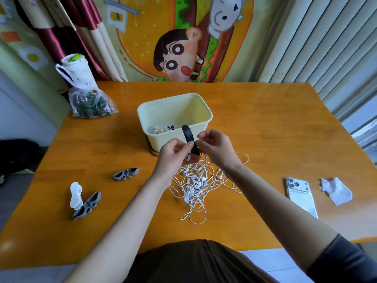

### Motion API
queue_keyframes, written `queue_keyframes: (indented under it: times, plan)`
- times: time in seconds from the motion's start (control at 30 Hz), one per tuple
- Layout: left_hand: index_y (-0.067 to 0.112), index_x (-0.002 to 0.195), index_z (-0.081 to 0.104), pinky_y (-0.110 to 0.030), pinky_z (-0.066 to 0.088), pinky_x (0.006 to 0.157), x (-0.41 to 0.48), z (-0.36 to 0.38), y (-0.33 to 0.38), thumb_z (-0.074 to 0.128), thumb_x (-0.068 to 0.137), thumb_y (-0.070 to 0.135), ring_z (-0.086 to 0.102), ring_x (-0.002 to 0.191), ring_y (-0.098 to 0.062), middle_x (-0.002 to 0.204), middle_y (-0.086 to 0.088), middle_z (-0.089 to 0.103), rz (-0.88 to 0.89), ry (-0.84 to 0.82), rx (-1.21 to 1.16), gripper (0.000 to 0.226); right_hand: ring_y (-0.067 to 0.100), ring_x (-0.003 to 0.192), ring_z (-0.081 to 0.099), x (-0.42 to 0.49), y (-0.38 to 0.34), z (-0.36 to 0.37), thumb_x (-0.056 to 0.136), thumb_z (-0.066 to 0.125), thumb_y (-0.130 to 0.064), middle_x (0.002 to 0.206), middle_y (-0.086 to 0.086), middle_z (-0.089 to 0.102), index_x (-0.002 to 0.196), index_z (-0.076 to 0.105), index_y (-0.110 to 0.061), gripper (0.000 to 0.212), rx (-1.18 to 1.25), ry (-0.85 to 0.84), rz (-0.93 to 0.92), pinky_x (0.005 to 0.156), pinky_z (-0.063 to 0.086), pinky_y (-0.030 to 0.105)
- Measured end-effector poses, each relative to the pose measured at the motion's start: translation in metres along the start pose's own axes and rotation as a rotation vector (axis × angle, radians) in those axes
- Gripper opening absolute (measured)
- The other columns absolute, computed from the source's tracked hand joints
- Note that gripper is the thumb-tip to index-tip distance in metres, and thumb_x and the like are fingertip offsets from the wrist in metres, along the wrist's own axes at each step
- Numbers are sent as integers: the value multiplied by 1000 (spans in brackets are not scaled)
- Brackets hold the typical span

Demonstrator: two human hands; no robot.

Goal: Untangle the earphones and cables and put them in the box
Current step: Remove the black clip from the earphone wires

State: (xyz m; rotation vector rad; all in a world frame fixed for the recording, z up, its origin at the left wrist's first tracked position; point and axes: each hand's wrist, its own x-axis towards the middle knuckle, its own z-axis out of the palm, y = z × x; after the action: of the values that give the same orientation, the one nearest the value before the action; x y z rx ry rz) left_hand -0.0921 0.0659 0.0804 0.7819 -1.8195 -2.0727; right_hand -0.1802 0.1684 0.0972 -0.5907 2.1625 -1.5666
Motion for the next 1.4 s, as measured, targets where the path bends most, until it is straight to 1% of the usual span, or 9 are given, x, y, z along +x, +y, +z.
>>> queue_keyframes:
  times: [0.17, 0.43, 0.6, 0.77, 1.0, 1.1, 1.2, 1.3, 1.4]
  plan:
    - [6, 85, 58, -51, 54, 88, 4, -4, -2, 60, 93, 21, 69, 90, -33, 92, -23, 68, -15, -10, 33, 18, 19, 77, 59, 1, -5, -2, 85, 60, -6, 81, 4, 59, 91, 55, -14, 12, -20, -58, -1, 78, 52, 41]
    - [6, 85, 56, -37, 57, 79, 3, -6, 0, 52, 95, 13, 69, 73, -19, 81, -7, 67, -20, -91, -87, 13, 17, 74, 58, 5, -9, -4, 86, 61, -6, 78, -2, 55, 84, 52, -20, 17, -11, -37, 38, 75, 52, 37]
    - [18, 100, 55, -33, 49, 87, 6, -7, -5, 54, 95, 19, 64, 99, -22, 101, -6, 68, -21, -74, -30, 5, 21, 75, 63, 3, -11, -4, 90, 58, -7, 83, 3, 59, 93, 55, -10, 5, 23, -92, 64, 71, 55, 35]
    - [17, 104, 53, -29, 40, 85, 6, -11, -6, 50, 98, 18, 52, 74, -9, 72, 4, 56, -8, -100, -51, 7, 30, 80, 67, 3, -8, -3, 91, 60, -17, 89, 16, 68, 97, 62, -3, 15, -47, -129, 68, 77, 58, 43]
    - [14, 118, 53, -16, 47, 75, 9, -6, -4, 51, 98, 16, 56, 84, -5, 97, 0, 63, 104, -32, 166, 20, 30, 74, 66, 1, 1, -1, 90, 60, -9, 88, 22, 68, 89, 63, -3, 7, 27, -60, 76, 76, 57, 49]
    - [19, 118, 60, -26, 52, 81, 13, -7, -5, 57, 94, 16, 58, 98, -16, 104, 3, 65, 239, 66, 435, 24, 32, 74, 67, 0, 5, 1, 90, 60, -8, 82, 16, 69, 81, 62, -10, 9, 17, -33, 49, 75, 58, 47]
    - [17, 117, 62, -6, 45, 70, 9, -3, 2, 50, 96, 11, 57, 92, -10, 103, 6, 63, 257, 59, 496, 25, 22, 64, 64, -3, 9, 3, 89, 60, -5, 72, 9, 67, 78, 61, -13, 14, 24, -41, 34, 74, 58, 41]
    - [21, 110, 59, -19, 51, 67, 5, 0, 7, 51, 97, 23, 61, 82, -7, 98, 8, 64, 152, 24, 402, 15, 21, 63, 66, -6, 12, 6, 87, 63, -8, 69, 8, 69, 79, 64, -11, 9, -78, -30, -24, 72, 58, 39]
    - [22, 107, 56, -27, 54, 80, 5, -3, 3, 59, 93, 20, 63, 94, -7, 102, 7, 65, 131, -25, 346, 14, 19, 64, 67, -6, 14, 5, 87, 62, -8, 68, 6, 69, 82, 65, -12, 7, -131, -32, -52, 72, 59, 37]
